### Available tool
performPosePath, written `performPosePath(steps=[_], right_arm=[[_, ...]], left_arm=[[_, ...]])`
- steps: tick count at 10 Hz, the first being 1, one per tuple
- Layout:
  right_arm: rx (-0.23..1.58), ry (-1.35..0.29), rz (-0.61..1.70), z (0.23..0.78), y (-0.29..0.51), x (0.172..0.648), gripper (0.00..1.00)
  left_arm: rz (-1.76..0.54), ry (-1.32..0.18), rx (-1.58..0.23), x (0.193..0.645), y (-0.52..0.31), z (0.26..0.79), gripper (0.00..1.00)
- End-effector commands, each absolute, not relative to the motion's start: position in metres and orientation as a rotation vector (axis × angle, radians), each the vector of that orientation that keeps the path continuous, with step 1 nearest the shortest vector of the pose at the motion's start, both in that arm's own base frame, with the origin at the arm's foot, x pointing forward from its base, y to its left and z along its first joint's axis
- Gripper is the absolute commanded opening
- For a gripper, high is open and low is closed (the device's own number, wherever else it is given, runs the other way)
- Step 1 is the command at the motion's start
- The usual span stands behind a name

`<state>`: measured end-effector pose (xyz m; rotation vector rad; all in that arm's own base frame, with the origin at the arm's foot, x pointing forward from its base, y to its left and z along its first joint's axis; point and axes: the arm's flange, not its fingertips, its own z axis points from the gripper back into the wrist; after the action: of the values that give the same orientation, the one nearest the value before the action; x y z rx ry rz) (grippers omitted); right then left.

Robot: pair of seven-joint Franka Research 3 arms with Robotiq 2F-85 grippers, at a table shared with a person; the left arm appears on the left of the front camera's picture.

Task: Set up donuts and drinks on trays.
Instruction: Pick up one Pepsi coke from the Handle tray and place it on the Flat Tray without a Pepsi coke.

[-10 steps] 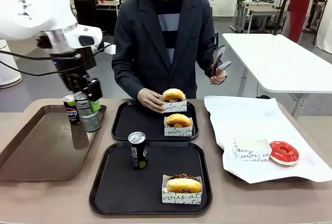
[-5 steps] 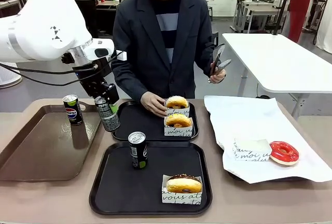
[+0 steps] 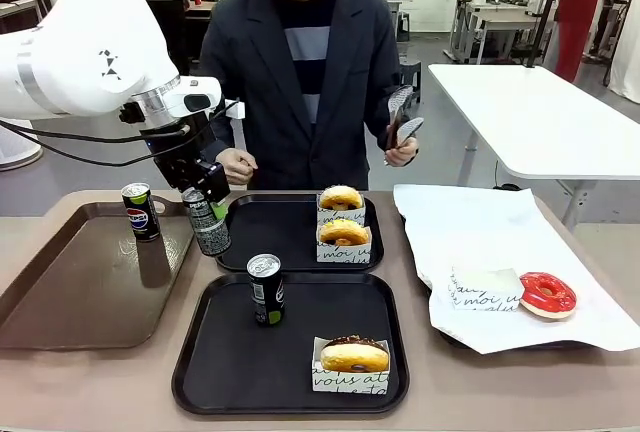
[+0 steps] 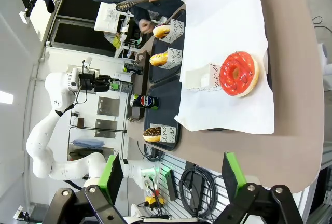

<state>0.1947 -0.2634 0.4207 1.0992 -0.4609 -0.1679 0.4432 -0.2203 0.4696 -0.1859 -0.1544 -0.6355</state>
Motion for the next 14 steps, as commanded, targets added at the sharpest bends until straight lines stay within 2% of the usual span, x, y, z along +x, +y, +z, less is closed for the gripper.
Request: performPosePath(steps=[1, 3, 7, 11, 12, 13, 14], right_arm=[[1.119, -0.493, -0.155, 0.421, -0.265, 0.197, 1.0], [1.119, -0.493, -0.155, 0.421, -0.265, 0.197, 1.0], [1.119, -0.493, -0.155, 0.421, -0.265, 0.197, 1.0], [1.119, -0.493, -0.155, 0.421, -0.265, 0.197, 1.0], [1.119, -0.493, -0.155, 0.421, -0.265, 0.197, 1.0], [1.119, -0.493, -0.155, 0.421, -0.265, 0.197, 1.0], [1.119, -0.493, -0.155, 0.421, -0.265, 0.197, 1.0]], left_arm=[[-0.645, -0.178, -0.185, 0.444, -0.219, 0.472, 0.59], [-0.635, -0.179, -0.171, 0.454, -0.227, 0.472, 0.59], [-0.599, -0.151, -0.211, 0.512, -0.242, 0.47, 0.59], [-0.607, -0.191, -0.197, 0.55, -0.25, 0.437, 0.59], [-0.616, -0.155, -0.198, 0.548, -0.251, 0.436, 0.59], [-0.641, -0.086, -0.145, 0.52, -0.24, 0.457, 0.59], [-0.747, -0.007, -0.139, 0.462, -0.213, 0.495, 0.59]])
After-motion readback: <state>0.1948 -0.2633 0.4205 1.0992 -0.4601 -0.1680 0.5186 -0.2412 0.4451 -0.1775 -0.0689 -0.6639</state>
